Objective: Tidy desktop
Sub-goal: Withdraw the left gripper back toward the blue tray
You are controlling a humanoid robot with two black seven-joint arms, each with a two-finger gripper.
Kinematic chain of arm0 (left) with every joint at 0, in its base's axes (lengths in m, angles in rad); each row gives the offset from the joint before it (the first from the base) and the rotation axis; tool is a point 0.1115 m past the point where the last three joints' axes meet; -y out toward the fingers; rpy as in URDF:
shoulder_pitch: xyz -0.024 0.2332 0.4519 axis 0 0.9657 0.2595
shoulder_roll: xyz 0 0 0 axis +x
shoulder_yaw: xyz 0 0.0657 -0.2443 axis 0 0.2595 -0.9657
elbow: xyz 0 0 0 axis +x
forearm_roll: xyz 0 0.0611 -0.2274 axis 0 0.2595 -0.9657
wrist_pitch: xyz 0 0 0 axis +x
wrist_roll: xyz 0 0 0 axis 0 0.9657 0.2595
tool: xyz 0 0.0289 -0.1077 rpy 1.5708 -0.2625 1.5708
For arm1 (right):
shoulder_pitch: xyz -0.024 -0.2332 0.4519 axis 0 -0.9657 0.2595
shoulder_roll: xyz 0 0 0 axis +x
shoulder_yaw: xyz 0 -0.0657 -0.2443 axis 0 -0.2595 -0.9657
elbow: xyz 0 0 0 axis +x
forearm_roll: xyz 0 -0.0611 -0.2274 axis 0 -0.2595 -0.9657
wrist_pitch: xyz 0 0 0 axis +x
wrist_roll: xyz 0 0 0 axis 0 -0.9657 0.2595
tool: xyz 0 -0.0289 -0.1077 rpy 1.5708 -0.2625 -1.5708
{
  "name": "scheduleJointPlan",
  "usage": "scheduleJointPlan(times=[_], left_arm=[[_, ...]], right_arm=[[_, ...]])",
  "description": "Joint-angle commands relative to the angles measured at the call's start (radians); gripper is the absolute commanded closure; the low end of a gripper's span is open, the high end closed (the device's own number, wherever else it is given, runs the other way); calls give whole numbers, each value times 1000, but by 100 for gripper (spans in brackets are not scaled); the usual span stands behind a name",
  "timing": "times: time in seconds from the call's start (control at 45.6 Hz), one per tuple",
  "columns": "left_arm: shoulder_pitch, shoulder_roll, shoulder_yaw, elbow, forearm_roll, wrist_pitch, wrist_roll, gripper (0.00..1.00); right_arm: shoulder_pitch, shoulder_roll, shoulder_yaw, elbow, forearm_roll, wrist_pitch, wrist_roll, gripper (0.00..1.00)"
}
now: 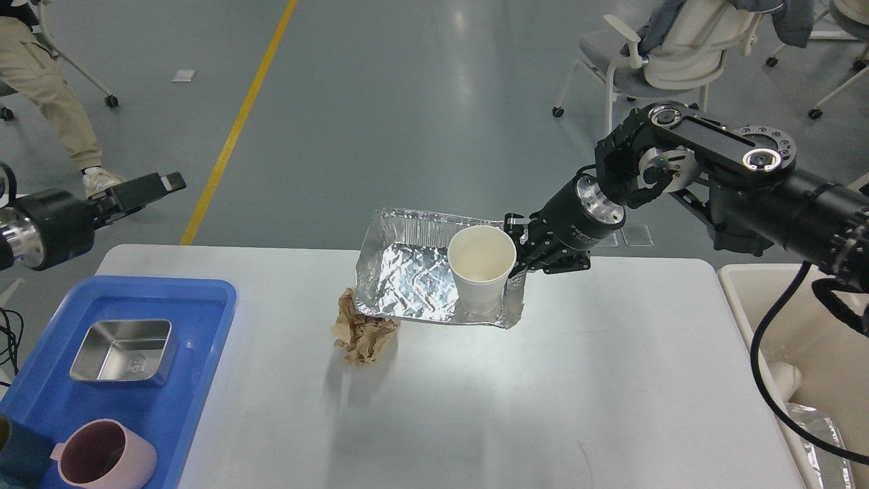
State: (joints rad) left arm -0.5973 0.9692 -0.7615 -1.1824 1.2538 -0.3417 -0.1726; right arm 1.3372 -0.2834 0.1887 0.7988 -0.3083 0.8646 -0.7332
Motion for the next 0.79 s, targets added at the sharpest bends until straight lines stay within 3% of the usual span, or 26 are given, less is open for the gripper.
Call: scheduleJointPlan(times=[0.0,0.219,0.439,0.571,0.768], left_arm=[[135,101,-7,-80,-71,15,45,3],[313,256,-10,-213,-162,96,31,3],[358,364,1,-224,-445,98,27,3],[363,407,5,-221,-568,98,-18,3],[379,402,36,-203,-504,107,-110,3]], right_arm=[[0,-17,0,0,0,2,0,100],[0,-26,0,2,0,4,-2,100],[0,-34,0,11,0,4,-2,100],[-1,-42,0,11,0,5,0,100],[2,-42,1,11,0,5,-2,100]])
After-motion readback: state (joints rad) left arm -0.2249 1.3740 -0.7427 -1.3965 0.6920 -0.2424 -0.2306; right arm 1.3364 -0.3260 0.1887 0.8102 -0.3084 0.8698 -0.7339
